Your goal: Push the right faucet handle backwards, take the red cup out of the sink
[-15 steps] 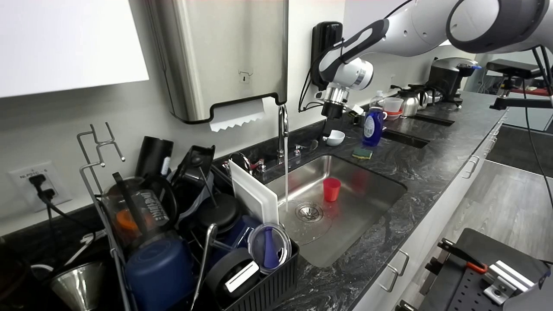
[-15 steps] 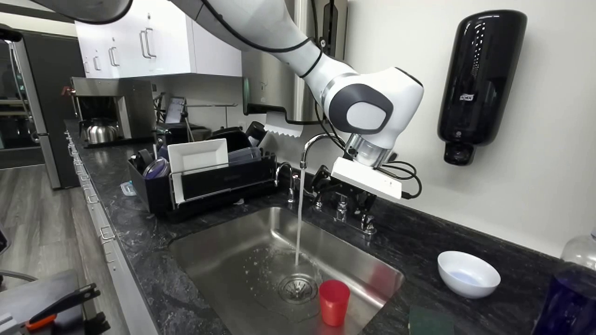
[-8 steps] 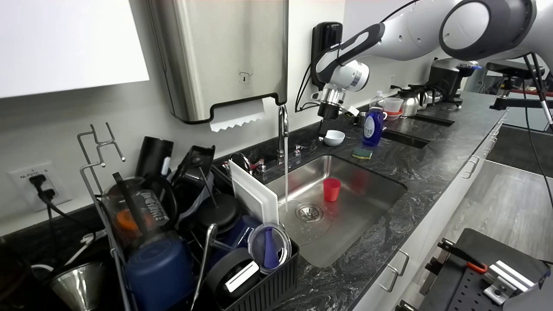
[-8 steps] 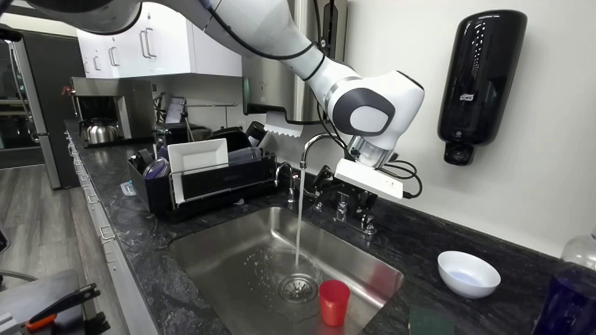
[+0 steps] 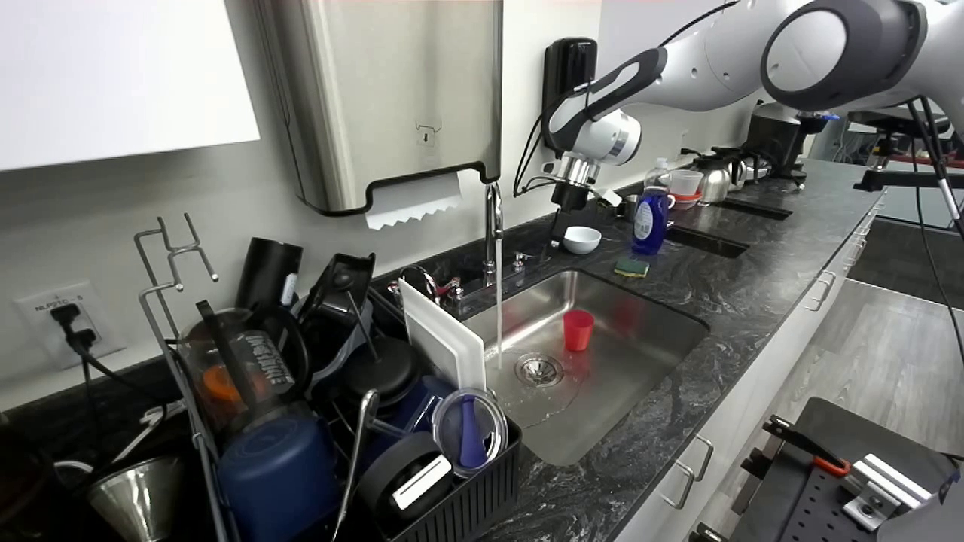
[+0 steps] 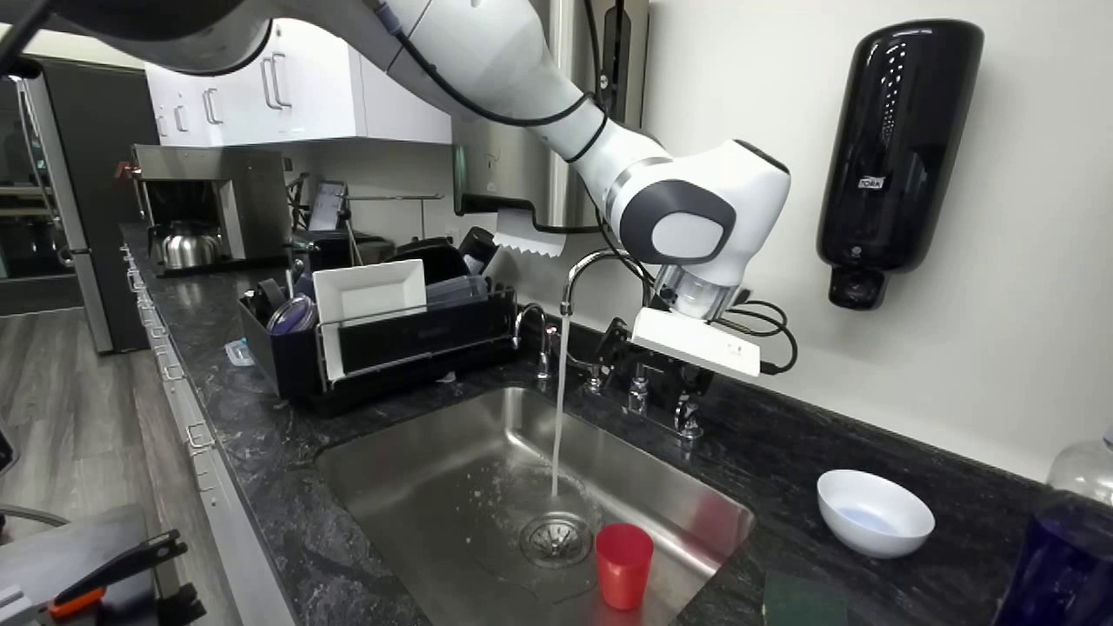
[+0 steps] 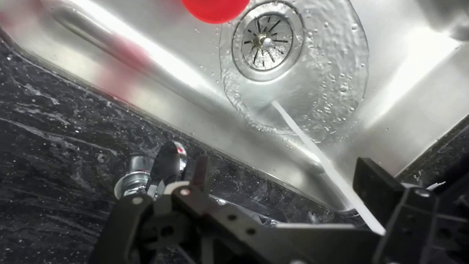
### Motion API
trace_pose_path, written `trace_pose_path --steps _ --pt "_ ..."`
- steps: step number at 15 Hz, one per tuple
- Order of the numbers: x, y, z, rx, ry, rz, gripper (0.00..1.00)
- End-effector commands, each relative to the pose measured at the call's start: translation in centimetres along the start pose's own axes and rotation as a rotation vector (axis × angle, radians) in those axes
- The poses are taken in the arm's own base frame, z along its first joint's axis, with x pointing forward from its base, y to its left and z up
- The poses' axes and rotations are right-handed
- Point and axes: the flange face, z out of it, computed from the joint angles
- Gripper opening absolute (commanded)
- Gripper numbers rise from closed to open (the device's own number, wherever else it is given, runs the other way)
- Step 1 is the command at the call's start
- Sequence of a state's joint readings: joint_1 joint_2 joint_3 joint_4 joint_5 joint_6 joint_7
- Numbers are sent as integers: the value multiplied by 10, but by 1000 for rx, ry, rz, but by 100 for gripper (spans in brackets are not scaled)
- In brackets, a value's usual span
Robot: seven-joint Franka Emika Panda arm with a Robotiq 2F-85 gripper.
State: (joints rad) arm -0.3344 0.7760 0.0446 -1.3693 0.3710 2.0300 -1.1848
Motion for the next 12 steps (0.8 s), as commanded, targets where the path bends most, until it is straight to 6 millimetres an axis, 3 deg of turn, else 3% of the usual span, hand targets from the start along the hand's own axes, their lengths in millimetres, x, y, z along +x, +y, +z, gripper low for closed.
trace_pose_path --steps 1,12 --pt "1 3 3 -34 4 -16 100" --pt "4 3 12 -157 -68 -55 100"
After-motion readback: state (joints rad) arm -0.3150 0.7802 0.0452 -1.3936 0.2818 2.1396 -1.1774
